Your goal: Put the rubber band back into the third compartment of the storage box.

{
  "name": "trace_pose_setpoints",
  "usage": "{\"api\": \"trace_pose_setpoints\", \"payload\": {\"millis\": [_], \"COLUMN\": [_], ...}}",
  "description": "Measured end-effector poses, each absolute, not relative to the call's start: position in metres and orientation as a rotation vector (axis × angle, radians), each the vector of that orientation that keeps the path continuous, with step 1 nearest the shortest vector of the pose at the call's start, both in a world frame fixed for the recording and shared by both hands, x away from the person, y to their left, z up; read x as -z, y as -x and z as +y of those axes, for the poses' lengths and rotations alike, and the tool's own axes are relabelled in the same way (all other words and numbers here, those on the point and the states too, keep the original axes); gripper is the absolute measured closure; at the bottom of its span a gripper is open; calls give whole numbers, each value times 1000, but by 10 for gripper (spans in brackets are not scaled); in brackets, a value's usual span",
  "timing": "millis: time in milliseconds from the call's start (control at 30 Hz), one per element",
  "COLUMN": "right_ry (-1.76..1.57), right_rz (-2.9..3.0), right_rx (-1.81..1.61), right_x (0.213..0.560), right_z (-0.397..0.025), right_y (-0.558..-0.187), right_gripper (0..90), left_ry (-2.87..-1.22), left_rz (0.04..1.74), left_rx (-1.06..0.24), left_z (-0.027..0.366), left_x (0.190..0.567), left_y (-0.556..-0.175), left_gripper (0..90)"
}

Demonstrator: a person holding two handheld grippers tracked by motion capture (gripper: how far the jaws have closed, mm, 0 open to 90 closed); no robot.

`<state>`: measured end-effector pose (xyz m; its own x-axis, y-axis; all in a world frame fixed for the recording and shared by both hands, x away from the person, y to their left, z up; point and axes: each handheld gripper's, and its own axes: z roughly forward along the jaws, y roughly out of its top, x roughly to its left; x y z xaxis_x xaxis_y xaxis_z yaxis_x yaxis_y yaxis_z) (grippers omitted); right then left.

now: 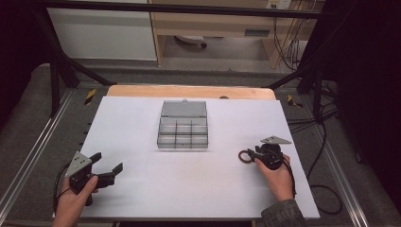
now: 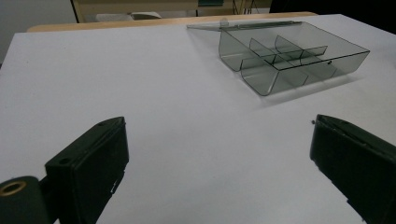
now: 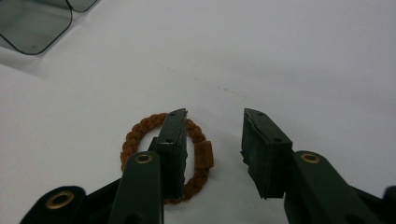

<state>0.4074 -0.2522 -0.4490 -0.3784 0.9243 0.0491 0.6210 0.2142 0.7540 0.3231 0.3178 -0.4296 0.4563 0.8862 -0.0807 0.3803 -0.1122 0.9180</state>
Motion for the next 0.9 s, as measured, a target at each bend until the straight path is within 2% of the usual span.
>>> {"api": "trace_pose_setpoints", "payload": {"millis": [167, 233, 333, 900], "right_ry": [-1426, -1396, -1374, -1343], "right_rz": [2128, 2133, 2144, 2109], "right_rx": [-941, -928, -929, -1084], "right_x": [453, 454, 454, 444], "right_z": [-250, -248, -245, -245], "right_y": [-406, -404, -403, -397], "right_gripper": [704, 785, 837, 844], "left_ry": [-1703, -1707, -1708, -1715], "left_rz": [1100, 1098, 1099, 1097], "left_rx": [-625, -627, -626, -630], "left_z": [317, 317, 316, 315], "left_x": [430, 430, 430, 431], "left_y": [-323, -323, -323, -323], "left_gripper": [41, 41, 41, 41]}}
